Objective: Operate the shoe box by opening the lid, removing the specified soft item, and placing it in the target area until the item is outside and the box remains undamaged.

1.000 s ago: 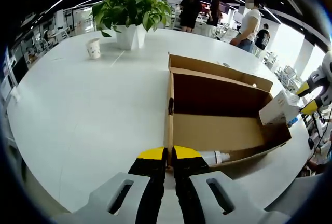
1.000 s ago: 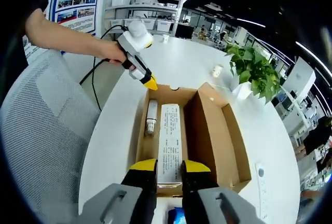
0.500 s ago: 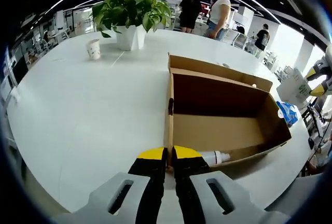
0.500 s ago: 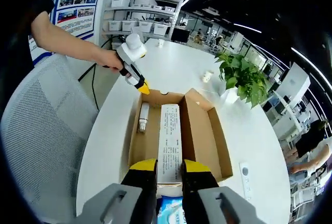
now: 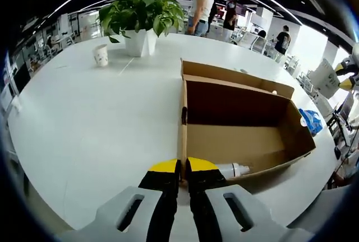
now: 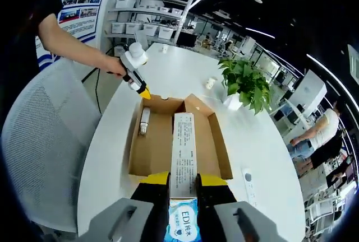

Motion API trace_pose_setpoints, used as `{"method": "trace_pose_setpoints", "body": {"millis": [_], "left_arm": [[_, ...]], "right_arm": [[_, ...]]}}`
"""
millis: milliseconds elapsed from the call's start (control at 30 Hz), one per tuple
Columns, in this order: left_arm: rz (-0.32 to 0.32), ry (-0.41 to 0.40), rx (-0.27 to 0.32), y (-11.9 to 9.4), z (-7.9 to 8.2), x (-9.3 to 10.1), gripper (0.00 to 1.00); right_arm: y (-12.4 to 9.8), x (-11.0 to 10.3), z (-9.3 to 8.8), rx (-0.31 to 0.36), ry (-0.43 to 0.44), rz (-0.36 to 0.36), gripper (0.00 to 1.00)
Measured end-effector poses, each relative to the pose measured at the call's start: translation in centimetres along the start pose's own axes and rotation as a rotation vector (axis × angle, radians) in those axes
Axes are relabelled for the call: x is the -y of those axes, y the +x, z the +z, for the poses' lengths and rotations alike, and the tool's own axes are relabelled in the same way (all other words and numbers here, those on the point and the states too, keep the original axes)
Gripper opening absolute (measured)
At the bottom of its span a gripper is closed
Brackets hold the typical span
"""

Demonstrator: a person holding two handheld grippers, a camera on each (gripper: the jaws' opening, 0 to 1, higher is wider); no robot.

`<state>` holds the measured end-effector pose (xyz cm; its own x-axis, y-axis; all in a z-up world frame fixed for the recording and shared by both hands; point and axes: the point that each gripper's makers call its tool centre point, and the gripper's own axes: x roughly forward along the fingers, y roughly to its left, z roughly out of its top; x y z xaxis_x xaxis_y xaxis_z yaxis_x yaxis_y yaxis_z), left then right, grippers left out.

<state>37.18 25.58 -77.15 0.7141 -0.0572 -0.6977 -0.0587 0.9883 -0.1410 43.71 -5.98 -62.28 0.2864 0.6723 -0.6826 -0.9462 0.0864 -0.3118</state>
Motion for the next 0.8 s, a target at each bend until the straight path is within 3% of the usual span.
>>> {"method": "trace_pose_setpoints", "body": {"millis": [800], "left_arm": [[0.0,0.008,0.0,0.2,0.1,-0.2,0.03]], "right_arm": [[-4.7,3.2,-4.8,-0.054,-0.004,-0.09,0.13]]}}
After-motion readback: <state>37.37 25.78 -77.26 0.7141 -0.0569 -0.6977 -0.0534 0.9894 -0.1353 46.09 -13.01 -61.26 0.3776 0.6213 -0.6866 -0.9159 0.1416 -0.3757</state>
